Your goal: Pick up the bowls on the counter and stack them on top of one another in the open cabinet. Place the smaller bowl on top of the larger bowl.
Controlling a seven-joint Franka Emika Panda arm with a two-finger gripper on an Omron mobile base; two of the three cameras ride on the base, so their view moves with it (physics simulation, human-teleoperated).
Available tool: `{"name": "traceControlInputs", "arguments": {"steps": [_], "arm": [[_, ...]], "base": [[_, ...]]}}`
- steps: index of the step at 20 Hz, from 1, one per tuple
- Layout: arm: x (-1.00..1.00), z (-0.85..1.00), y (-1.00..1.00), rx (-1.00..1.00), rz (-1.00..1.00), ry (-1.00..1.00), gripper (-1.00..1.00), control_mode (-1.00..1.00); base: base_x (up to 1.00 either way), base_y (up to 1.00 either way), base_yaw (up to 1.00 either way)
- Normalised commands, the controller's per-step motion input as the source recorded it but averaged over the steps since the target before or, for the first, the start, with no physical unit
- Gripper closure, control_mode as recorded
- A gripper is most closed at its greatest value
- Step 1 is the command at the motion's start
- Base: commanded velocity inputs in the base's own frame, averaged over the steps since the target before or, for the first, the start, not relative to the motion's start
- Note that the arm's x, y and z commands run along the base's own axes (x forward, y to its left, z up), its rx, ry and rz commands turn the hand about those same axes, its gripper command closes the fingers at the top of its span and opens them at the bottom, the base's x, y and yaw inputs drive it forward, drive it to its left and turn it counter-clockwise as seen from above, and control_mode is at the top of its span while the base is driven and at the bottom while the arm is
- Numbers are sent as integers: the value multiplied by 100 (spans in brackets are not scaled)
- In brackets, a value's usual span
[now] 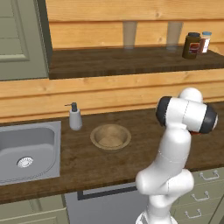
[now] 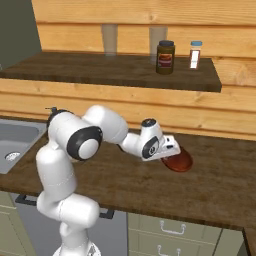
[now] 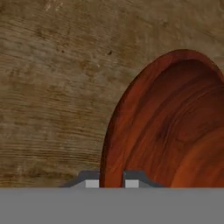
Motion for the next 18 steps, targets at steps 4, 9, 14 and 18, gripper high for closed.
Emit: {"name": "traceControlInputs", "arguments": {"steps": [4,9,14,18], "arm": [[-47,78,77,-1,4,-30,100,-100],[-54,71,100,-11,16,-26,100,-100],[-36,72,100,-16,22,-11,100,-100],[-24,80,100,-12,24,-7,100,-100]], "base": [[0,0,0],[0,0,0],[0,0,0],[0,0,0]]}}
